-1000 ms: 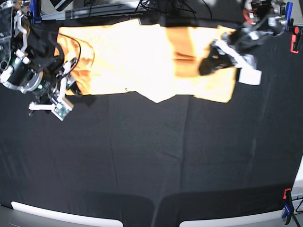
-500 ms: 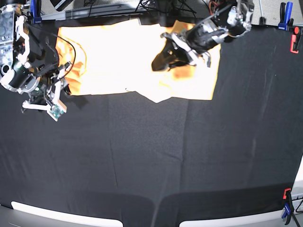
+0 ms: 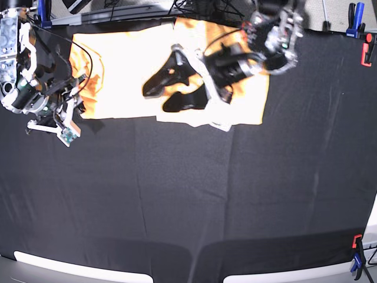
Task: Layout the t-shirt on the table in an organized manner, then fold the t-shirt properly
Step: 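Fold the held end with the left gripper toward the right gripper, then release the left gripper and grasp the folded end with the right gripper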
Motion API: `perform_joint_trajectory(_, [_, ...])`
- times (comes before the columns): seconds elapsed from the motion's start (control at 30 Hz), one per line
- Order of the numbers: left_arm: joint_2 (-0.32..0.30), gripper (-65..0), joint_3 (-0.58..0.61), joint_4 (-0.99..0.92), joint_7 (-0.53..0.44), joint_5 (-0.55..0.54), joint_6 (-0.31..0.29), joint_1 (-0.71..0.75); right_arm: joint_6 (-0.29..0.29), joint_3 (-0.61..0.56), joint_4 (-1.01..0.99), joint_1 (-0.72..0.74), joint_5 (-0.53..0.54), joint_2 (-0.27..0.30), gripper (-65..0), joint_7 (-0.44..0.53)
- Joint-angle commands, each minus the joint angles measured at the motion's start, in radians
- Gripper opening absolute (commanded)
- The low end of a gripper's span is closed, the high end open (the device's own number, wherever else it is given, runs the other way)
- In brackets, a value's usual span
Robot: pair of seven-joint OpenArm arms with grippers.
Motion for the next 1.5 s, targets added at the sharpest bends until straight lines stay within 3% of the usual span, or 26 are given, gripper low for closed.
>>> perform_joint_trajectory(0.0, [0.005,-30.2,-0.017,0.030,0.000,-0.006,-0.011,-0.005,-0.007,0.018,0.013,0.011,0.010,0.016,-40.2,0.012])
perform_joint_trajectory(0.13, [-0.014,-30.2,-0.105,0.037,0.019,0.061,-0.011,-0.005,-0.007,0.064,0.013,0.011,0.051,0.016,-40.2,-0.023])
perform_joint_trajectory(0.2, [-0.027,-30.2,-0.160,0.037,0.014,0.108,-0.011,-0.005,0.006,0.114,0.013,0.010,0.150,0.016,-40.2,-0.061])
perform_joint_trajectory(0.37, [-0.063,-30.2,-0.315,0.037,-0.032,0.185,-0.010,-0.005,0.108,0.280,0.011,0.008,0.462,0.016,-40.2,-0.183])
perform_joint_trajectory(0.5, [-0.090,-30.2,-0.421,0.037,-0.058,0.185,-0.010,-0.002,0.119,0.379,-0.062,-0.021,0.518,0.017,-40.1,-0.182])
perform_joint_trajectory(0.57, [-0.092,-30.2,-0.458,0.037,-0.056,0.185,-0.010,-0.002,0.180,0.394,-0.140,-0.024,0.533,0.016,-39.1,-0.182])
perform_joint_trajectory(0.67, [-0.092,-30.2,-0.480,0.037,-0.058,0.185,-0.011,-0.003,0.216,0.393,-0.256,-0.024,0.605,0.016,-33.3,-0.182])
perform_joint_trajectory(0.77, [-0.092,-30.2,-0.481,0.037,-0.060,0.185,-0.011,-0.003,0.220,0.392,-0.338,-0.024,0.655,0.016,-33.1,-0.182])
perform_joint_trajectory(0.97, [-0.092,-30.2,-0.481,0.037,-0.082,0.186,-0.011,-0.003,0.220,0.359,-0.438,-0.025,0.644,0.013,-33.1,-0.182])
perform_joint_trajectory(1.17, [-0.092,-30.2,-0.481,0.037,-0.089,0.187,-0.010,-0.002,0.219,0.245,-0.467,-0.024,0.632,0.013,-33.3,-0.182])
perform_joint_trajectory(1.47, [-0.092,-30.2,-0.481,0.037,-0.086,0.187,-0.010,-0.003,0.166,0.073,-0.467,-0.019,0.645,0.013,-33.6,-0.137])
